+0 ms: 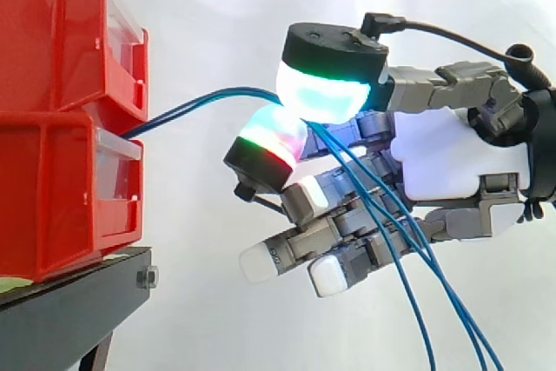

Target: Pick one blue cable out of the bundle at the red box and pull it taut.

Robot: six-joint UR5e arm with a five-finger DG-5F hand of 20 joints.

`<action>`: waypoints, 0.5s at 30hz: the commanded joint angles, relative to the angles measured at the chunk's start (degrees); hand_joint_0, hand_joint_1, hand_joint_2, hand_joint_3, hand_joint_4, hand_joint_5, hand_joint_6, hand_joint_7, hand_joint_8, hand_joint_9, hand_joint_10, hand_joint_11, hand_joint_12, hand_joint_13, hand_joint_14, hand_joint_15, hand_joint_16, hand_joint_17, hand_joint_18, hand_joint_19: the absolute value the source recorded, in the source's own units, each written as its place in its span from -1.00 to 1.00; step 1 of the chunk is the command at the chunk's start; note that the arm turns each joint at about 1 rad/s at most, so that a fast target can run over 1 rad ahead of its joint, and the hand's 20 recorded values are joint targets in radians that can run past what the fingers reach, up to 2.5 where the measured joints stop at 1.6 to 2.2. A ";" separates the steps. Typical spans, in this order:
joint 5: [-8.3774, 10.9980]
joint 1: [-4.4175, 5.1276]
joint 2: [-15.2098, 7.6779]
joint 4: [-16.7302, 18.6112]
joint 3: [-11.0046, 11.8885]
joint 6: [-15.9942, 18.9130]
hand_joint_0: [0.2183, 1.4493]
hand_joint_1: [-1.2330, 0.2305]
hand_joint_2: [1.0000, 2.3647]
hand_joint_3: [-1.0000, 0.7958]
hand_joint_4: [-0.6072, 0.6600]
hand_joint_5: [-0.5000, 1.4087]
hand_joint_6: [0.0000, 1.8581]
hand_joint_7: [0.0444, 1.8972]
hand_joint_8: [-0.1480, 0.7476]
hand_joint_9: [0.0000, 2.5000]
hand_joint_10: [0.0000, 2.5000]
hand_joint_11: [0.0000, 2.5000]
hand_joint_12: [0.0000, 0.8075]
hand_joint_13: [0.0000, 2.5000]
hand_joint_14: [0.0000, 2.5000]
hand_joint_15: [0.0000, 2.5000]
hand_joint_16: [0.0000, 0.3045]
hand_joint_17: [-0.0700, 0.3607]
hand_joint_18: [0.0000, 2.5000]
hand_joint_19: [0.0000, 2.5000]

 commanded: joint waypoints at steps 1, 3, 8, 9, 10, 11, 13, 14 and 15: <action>0.00 0.00 0.01 0.00 0.01 0.00 -0.19 -0.68 -0.98 -0.23 0.09 -0.72 -0.12 0.22 0.15 -0.46 -0.98 -0.21 0.17 -0.50 -0.99 -0.76 -0.58 0.00 -0.38 -0.69; 0.00 0.00 0.01 0.00 0.01 0.00 -0.15 -0.71 -0.98 -0.31 0.09 -0.72 -0.12 0.22 0.15 -0.46 -0.99 -0.22 0.16 -0.51 -0.99 -0.76 -0.58 0.00 -0.38 -0.69; 0.09 0.00 0.01 -0.08 0.01 0.00 -0.33 -0.72 -1.00 -0.44 0.15 -0.73 -0.14 0.19 0.15 -0.49 -0.98 -0.22 0.17 -0.52 -0.99 -0.76 -0.57 0.00 -0.39 -0.69; 0.00 0.00 0.01 -0.08 0.01 0.00 -0.38 -0.71 -1.00 -0.44 0.17 -0.73 -0.14 0.17 0.15 -0.49 -0.99 -0.22 0.17 -0.52 -0.99 -0.76 -0.57 0.01 -0.39 -0.69; 0.00 0.00 0.01 -0.08 0.01 0.00 -0.47 -0.68 -1.00 -0.44 0.19 -0.73 -0.14 0.16 0.18 -0.49 -0.99 -0.21 0.19 -0.52 -0.99 -0.76 -0.56 0.02 -0.38 -0.68; 0.00 0.00 0.01 -0.08 0.01 0.00 -0.50 -0.66 -1.00 -0.44 0.21 -0.72 -0.14 0.15 0.20 -0.47 -0.99 -0.21 0.21 -0.51 -0.99 -0.75 -0.55 0.04 -0.37 -0.68; 0.00 0.00 0.01 -0.08 0.01 0.00 -0.58 -0.53 -1.00 -0.44 0.24 -0.71 -0.15 0.13 0.25 -0.44 -0.99 -0.21 0.25 -0.49 -0.99 -0.75 -0.53 0.08 -0.34 -0.68; 0.00 0.00 0.01 -0.08 0.01 0.00 -0.60 -0.49 -1.00 -0.44 0.25 -0.70 -0.15 0.13 0.27 -0.41 -0.99 -0.21 0.27 -0.48 -0.99 -0.75 -0.52 0.09 -0.33 -0.67; 0.00 0.00 0.01 -0.08 -0.08 0.00 -0.60 -0.45 -1.00 -0.44 0.25 -0.69 -0.16 0.12 0.28 -0.40 -0.99 -0.21 0.28 -0.47 -0.99 -0.75 -0.52 0.09 -0.33 -0.67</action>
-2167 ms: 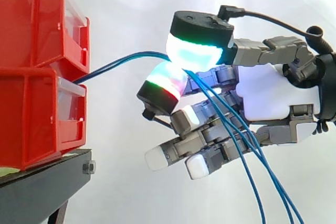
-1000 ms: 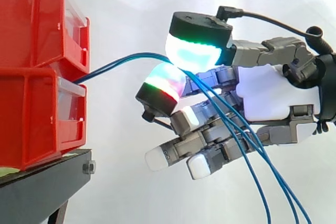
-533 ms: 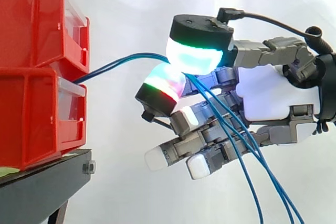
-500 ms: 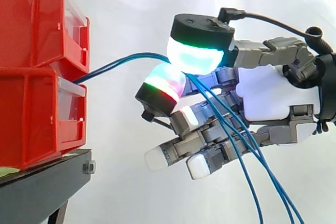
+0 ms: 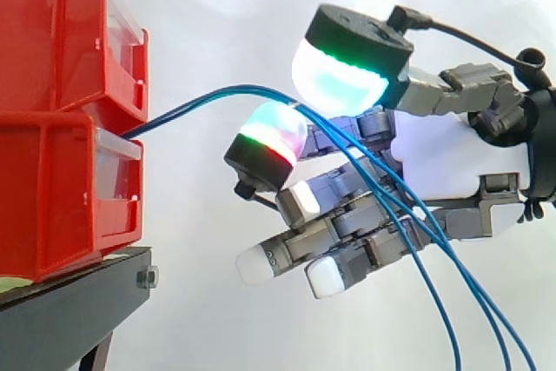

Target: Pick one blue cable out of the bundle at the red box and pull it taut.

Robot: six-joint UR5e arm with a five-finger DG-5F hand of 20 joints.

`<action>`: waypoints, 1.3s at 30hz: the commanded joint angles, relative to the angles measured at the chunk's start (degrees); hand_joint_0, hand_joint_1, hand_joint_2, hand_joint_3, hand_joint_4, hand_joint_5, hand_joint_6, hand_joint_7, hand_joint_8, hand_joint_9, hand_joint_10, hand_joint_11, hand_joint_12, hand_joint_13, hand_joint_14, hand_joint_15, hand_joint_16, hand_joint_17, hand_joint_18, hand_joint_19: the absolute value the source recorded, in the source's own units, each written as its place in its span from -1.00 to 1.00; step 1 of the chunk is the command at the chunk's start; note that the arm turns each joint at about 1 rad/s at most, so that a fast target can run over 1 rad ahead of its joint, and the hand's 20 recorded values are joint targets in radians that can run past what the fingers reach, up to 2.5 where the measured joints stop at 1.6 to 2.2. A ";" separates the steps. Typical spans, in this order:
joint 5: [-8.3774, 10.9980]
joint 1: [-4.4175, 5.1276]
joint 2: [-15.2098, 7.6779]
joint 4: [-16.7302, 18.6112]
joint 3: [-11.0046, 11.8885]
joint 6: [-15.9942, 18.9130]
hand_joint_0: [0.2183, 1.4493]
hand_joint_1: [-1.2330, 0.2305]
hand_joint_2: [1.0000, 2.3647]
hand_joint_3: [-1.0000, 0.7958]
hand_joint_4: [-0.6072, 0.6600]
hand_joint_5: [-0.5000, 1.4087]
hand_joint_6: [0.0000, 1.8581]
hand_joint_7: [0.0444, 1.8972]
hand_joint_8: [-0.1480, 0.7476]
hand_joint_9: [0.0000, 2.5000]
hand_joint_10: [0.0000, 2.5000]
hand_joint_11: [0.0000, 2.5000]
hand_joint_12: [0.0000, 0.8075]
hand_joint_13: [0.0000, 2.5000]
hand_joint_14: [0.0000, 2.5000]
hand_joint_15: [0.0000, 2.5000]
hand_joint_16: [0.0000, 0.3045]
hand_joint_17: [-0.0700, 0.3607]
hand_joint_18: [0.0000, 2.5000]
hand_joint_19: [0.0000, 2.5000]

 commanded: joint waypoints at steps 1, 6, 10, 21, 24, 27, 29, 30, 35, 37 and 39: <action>-0.01 0.00 0.01 -0.01 0.01 0.00 -0.59 -0.39 -1.00 -0.44 0.25 -0.68 -0.17 0.14 0.28 -0.38 -0.99 -0.21 0.28 -0.46 -0.99 -0.75 -0.52 0.08 -0.33 -0.67; 0.07 0.00 0.01 0.08 0.01 -0.09 -0.38 -0.33 -1.00 -0.44 0.21 -0.66 -0.17 0.22 0.22 -0.35 -0.99 -0.18 0.18 -0.45 -0.99 -0.75 -0.58 0.00 -0.35 -0.64; 0.07 0.00 0.01 -0.01 0.01 0.00 -0.30 -0.36 -0.99 -0.39 0.15 -0.66 -0.14 0.24 0.23 -0.33 -0.98 -0.18 0.17 -0.43 -0.99 -0.74 -0.58 0.00 -0.33 -0.65; 0.07 0.00 -0.08 -0.01 0.01 0.00 -0.12 -0.64 -0.99 -0.39 0.06 -0.67 -0.12 0.21 0.17 -0.38 -0.99 -0.21 0.15 -0.47 -0.99 -0.75 -0.58 -0.01 -0.36 -0.68; 0.07 0.00 -0.08 -0.36 -0.08 0.00 -0.08 -0.65 -1.00 -0.44 0.03 -0.67 -0.13 0.25 0.15 -0.39 -0.98 -0.22 0.14 -0.48 -0.99 -0.76 -0.59 -0.02 -0.37 -0.68; 0.07 0.00 -0.08 -0.36 -0.08 0.00 -0.06 -0.65 -1.00 -0.44 0.00 -0.67 -0.14 0.25 0.10 -0.42 -0.99 -0.24 0.13 -0.50 -0.99 -0.77 -0.59 -0.02 -0.40 -0.71; 0.07 0.00 -0.08 -0.36 0.01 0.00 -0.06 -0.65 -1.00 -0.44 0.00 -0.68 -0.16 0.25 0.07 -0.46 -0.98 -0.27 0.12 -0.55 -0.99 -0.79 -0.59 -0.02 -0.43 -0.72; 0.07 0.00 0.01 -0.36 -0.08 0.00 -0.11 -0.67 -1.00 -0.44 0.00 -0.68 -0.17 0.25 0.06 -0.48 -0.98 -0.27 0.13 -0.55 -0.99 -0.80 -0.58 -0.01 -0.44 -0.72; 0.07 0.00 -0.08 -0.36 -0.08 0.00 -0.48 -0.52 -1.00 -0.44 0.06 -0.67 -0.20 0.25 0.12 -0.43 -0.98 -0.26 0.18 -0.54 -0.99 -0.76 -0.57 0.02 -0.44 -0.67; 0.07 0.00 0.01 -0.36 -0.08 0.00 -0.50 -0.50 -1.00 -0.44 0.09 -0.66 -0.21 0.25 0.16 -0.39 -0.98 -0.25 0.20 -0.53 -0.99 -0.76 -0.55 0.03 -0.45 -0.68; 0.07 0.00 -0.08 -0.36 -0.08 0.00 -0.51 -0.48 -1.00 -0.44 0.09 -0.64 -0.22 0.26 0.17 -0.36 -0.98 -0.25 0.21 -0.53 -0.99 -0.76 -0.55 0.04 -0.46 -0.67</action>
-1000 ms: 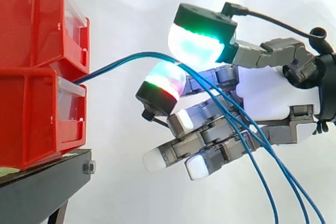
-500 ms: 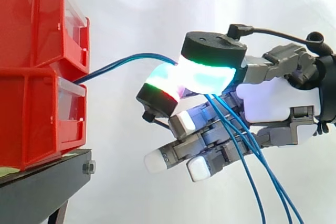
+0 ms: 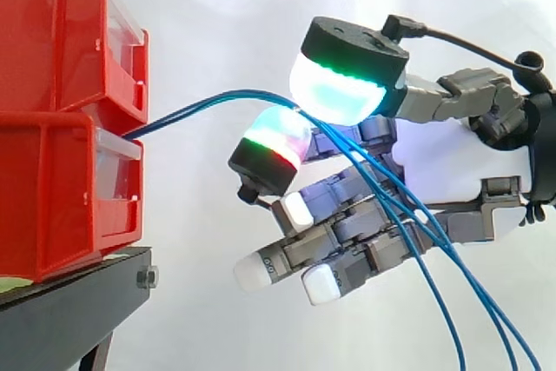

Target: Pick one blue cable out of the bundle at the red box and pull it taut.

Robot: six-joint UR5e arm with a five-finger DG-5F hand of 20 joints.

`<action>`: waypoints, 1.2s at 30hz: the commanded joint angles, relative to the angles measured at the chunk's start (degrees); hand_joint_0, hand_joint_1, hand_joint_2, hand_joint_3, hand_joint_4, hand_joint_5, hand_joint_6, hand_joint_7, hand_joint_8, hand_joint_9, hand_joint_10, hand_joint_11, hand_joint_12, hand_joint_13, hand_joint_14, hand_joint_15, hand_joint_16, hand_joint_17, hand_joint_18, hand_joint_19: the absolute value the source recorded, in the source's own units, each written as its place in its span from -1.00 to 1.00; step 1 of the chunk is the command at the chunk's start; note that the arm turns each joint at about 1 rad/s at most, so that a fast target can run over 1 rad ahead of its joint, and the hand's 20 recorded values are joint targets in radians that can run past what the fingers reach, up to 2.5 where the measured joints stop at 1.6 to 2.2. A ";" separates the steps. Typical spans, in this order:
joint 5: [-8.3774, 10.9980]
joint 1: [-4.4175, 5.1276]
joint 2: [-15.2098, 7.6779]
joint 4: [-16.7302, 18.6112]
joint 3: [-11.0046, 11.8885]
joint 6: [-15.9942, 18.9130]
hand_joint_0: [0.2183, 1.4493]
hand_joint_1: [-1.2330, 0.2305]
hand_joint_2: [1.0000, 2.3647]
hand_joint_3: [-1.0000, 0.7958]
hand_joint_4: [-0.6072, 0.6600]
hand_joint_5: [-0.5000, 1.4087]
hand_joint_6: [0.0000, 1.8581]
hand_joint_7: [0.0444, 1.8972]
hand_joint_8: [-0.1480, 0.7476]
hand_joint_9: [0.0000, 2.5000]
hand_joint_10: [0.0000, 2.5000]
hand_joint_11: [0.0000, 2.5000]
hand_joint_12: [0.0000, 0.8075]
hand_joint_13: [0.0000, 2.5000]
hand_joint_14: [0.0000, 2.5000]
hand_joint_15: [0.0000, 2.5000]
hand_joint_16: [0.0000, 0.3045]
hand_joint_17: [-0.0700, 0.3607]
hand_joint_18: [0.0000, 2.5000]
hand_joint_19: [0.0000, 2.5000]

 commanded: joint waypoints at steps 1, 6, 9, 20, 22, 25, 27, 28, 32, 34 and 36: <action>0.00 0.00 0.05 0.00 -0.03 0.00 -0.52 -0.45 -1.00 -0.44 0.09 -0.63 -0.24 0.30 0.18 -0.34 -0.98 -0.24 0.22 -0.52 -0.99 -0.76 -0.55 0.04 -0.46 -0.67; 0.00 0.00 0.05 0.00 0.06 0.00 -0.46 -0.34 -1.00 -0.44 0.06 -0.62 -0.23 0.32 0.18 -0.28 -0.98 -0.24 0.19 -0.50 -0.99 -0.76 -0.57 0.02 -0.46 -0.66; 0.00 0.00 0.05 0.00 -0.03 0.00 -0.43 -0.28 -0.99 -0.38 0.07 -0.61 -0.21 0.32 0.19 -0.23 -0.98 -0.23 0.18 -0.48 -0.99 -0.76 -0.57 0.00 -0.44 -0.65; -0.09 0.00 0.05 0.00 0.06 0.00 -0.32 -0.50 -0.97 -0.10 0.06 -0.67 -0.09 0.34 0.19 -0.26 -0.98 -0.19 0.19 -0.46 -0.99 -0.76 -0.58 0.00 -0.41 -0.67; -0.09 0.00 0.05 -0.09 -0.03 0.09 -0.29 -0.52 -0.96 -0.09 0.02 -0.68 -0.09 0.34 0.19 -0.26 -0.98 -0.18 0.18 -0.47 -0.99 -0.76 -0.58 0.00 -0.41 -0.68; -0.09 0.00 0.05 -0.35 0.06 0.44 -0.23 -0.56 -0.96 -0.10 0.05 -0.68 -0.09 0.39 0.21 -0.27 -0.98 -0.20 0.18 -0.46 -0.99 -0.77 -0.58 0.00 -0.41 -0.69; -0.09 0.00 0.05 -0.35 -0.03 0.53 -0.19 -0.59 -0.97 -0.12 0.12 -0.68 -0.09 0.40 0.21 -0.28 -0.98 -0.21 0.18 -0.47 -0.99 -0.77 -0.58 0.00 -0.41 -0.70; -0.09 0.00 0.05 -0.44 -0.03 0.62 -0.16 -0.59 -0.97 -0.13 0.14 -0.68 -0.10 0.40 0.22 -0.29 -0.98 -0.21 0.19 -0.47 -0.99 -0.77 -0.58 0.00 -0.41 -0.70; -0.09 0.00 0.05 -0.44 0.06 0.62 -0.10 -0.60 -0.97 -0.17 0.11 -0.69 -0.10 0.37 0.17 -0.33 -0.98 -0.22 0.17 -0.49 -0.99 -0.77 -0.58 0.00 -0.43 -0.70; -0.09 0.00 0.05 -0.44 0.06 0.62 -0.08 -0.59 -0.97 -0.20 0.09 -0.69 -0.10 0.37 0.17 -0.34 -0.98 -0.22 0.16 -0.50 -0.99 -0.78 -0.58 -0.01 -0.44 -0.69; -0.09 0.00 0.05 -0.44 -0.03 0.62 -0.07 -0.59 -0.97 -0.21 0.00 -0.69 -0.10 0.34 0.15 -0.34 -0.98 -0.23 0.16 -0.50 -0.99 -0.78 -0.58 -0.01 -0.45 -0.70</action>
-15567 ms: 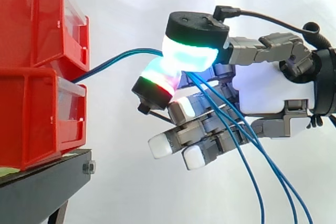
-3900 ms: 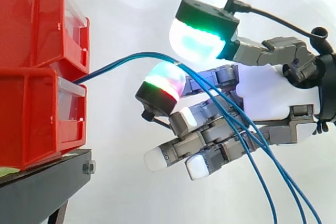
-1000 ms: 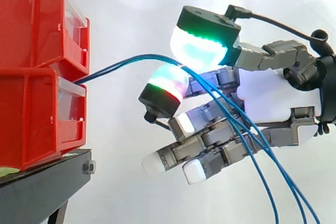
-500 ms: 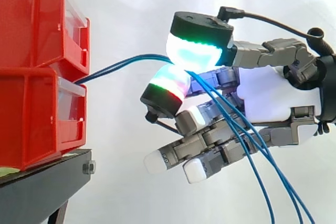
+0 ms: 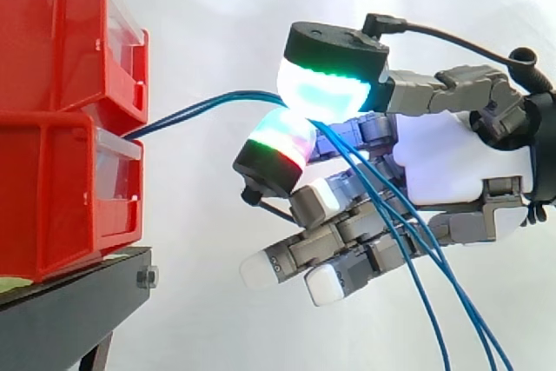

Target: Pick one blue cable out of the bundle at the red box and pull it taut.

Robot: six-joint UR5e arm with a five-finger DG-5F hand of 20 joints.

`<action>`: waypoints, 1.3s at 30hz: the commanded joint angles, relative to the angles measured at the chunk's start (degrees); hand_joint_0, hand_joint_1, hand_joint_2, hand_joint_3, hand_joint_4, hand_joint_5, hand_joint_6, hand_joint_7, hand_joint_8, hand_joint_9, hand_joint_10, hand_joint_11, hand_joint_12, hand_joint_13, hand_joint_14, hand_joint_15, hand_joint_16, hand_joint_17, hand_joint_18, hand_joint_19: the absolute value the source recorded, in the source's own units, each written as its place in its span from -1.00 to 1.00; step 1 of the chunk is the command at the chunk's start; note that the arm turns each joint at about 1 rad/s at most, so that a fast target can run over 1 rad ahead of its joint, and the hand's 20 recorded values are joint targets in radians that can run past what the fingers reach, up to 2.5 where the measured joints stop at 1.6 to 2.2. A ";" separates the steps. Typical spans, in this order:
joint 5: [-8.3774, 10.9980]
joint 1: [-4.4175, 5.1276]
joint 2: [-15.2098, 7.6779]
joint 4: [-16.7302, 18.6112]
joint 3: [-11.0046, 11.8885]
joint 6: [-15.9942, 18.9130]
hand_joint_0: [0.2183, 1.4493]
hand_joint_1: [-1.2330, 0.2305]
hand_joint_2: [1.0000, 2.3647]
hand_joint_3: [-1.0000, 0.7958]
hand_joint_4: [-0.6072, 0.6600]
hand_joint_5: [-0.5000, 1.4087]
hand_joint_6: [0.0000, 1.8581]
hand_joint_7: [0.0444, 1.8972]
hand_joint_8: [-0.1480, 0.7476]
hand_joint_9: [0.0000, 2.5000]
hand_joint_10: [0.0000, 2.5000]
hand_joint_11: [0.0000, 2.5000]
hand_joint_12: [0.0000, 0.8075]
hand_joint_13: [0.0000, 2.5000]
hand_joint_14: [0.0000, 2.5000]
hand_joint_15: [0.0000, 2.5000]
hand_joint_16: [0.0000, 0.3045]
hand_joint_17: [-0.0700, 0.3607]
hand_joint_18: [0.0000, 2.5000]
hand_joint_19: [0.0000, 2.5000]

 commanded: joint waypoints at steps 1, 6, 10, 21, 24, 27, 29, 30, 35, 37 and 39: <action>0.00 0.00 0.00 -0.04 -0.05 0.01 -0.07 -0.60 -0.97 -0.22 -0.07 -0.68 -0.11 0.34 0.13 -0.35 -0.98 -0.24 0.15 -0.51 -0.99 -0.78 -0.59 -0.02 -0.46 -0.70; 0.00 0.00 0.00 -0.04 -0.05 0.01 -0.05 -0.63 -0.98 -0.28 -0.15 -0.67 -0.12 0.32 0.07 -0.37 -0.98 -0.26 0.12 -0.53 -0.99 -0.79 -0.59 -0.03 -0.48 -0.72; 0.00 0.00 0.00 -0.04 0.04 0.01 -0.06 -0.64 -0.99 -0.35 -0.11 -0.67 -0.13 0.30 0.06 -0.41 -0.99 -0.28 0.12 -0.56 -0.99 -0.81 -0.59 -0.03 -0.48 -0.73; 0.09 0.00 -0.09 -0.04 0.04 -0.17 -0.44 -0.59 -1.00 -0.44 0.01 -0.68 -0.15 0.27 0.10 -0.41 -0.98 -0.26 0.15 -0.57 -0.99 -0.80 -0.58 0.00 -0.48 -0.70; 0.09 0.00 0.00 -0.04 0.04 -0.17 -0.54 -0.48 -1.00 -0.44 0.06 -0.67 -0.15 0.26 0.15 -0.39 -0.99 -0.26 0.20 -0.56 -0.99 -0.79 -0.55 0.03 -0.47 -0.70; 0.00 0.00 0.00 -0.04 0.04 0.01 -0.58 -0.37 -1.00 -0.44 0.08 -0.66 -0.16 0.25 0.18 -0.37 -0.99 -0.27 0.23 -0.55 -0.99 -0.78 -0.54 0.06 -0.46 -0.68; 0.00 0.00 0.00 -0.04 -0.05 0.01 -0.58 -0.33 -1.00 -0.44 0.08 -0.65 -0.16 0.26 0.20 -0.34 -0.99 -0.26 0.24 -0.54 -0.99 -0.78 -0.54 0.06 -0.45 -0.67; 0.00 0.00 0.00 -0.04 0.04 0.01 -0.58 -0.32 -1.00 -0.44 0.07 -0.64 -0.16 0.26 0.19 -0.33 -0.99 -0.26 0.23 -0.54 -0.99 -0.78 -0.54 0.06 -0.45 -0.68; 0.00 0.00 0.00 -0.04 -0.05 -0.08 -0.45 -0.28 -0.99 -0.39 0.02 -0.63 -0.18 0.32 0.16 -0.31 -0.98 -0.26 0.16 -0.53 -0.99 -0.78 -0.58 0.00 -0.46 -0.66; 0.09 0.00 -0.09 -0.04 -0.05 -0.17 -0.42 -0.29 -0.99 -0.33 0.01 -0.63 -0.18 0.32 0.15 -0.30 -0.98 -0.25 0.16 -0.52 -0.99 -0.78 -0.58 -0.01 -0.46 -0.66; 0.00 0.00 0.00 -0.04 0.04 -0.17 -0.41 -0.31 -0.99 -0.30 0.00 -0.63 -0.18 0.33 0.15 -0.30 -0.98 -0.26 0.16 -0.52 -0.99 -0.78 -0.58 -0.01 -0.46 -0.65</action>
